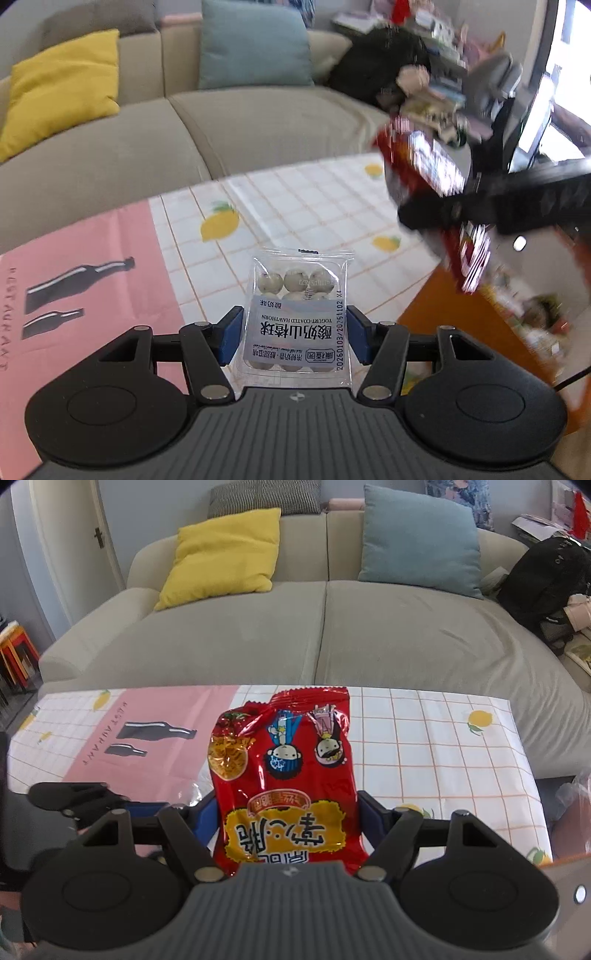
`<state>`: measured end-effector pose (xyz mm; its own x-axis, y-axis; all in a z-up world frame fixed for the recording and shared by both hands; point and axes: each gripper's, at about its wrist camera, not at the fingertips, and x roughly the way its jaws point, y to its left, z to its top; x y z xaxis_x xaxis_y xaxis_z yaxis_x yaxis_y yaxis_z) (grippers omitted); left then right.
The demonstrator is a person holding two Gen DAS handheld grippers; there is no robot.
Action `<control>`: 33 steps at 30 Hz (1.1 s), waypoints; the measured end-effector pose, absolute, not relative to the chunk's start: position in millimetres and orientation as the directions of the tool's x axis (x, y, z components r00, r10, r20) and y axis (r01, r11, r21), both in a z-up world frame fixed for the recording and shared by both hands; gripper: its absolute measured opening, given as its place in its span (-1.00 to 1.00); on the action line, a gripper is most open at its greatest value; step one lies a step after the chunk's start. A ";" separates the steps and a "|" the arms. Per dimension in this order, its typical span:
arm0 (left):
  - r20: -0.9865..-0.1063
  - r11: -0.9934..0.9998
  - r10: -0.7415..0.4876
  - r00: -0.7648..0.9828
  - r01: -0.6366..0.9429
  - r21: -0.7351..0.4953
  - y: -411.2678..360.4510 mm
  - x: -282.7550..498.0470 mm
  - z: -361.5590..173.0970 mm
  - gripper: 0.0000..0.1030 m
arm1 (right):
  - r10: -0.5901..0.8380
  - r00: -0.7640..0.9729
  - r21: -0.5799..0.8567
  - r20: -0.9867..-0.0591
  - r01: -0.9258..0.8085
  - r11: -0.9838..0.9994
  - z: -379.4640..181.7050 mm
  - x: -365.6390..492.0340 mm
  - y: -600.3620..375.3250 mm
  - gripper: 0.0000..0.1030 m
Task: Organize snacks
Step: 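Carry both bags over the orange box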
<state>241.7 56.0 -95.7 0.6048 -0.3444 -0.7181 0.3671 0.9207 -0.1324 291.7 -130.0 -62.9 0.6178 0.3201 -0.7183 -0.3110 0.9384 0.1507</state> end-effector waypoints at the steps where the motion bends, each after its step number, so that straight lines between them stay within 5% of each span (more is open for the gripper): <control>1: -0.712 0.923 -0.343 0.613 0.360 -0.136 55.2 236.1 -86.8 0.29 | 0.323 0.617 0.158 -0.718 -0.307 0.938 -61.2 286.0 -133.5 0.41; 19: -0.660 0.852 -0.481 0.577 0.486 -0.196 -43.9 191.9 -3.5 0.29 | 0.186 0.675 0.087 -0.714 -0.179 0.980 -30.0 190.5 -260.0 0.41; 33: -0.748 0.751 -0.515 0.418 0.641 -0.159 -157.2 208.9 -31.6 0.29 | 0.051 0.635 -0.045 -0.771 -0.134 0.990 -50.5 190.9 -338.5 0.41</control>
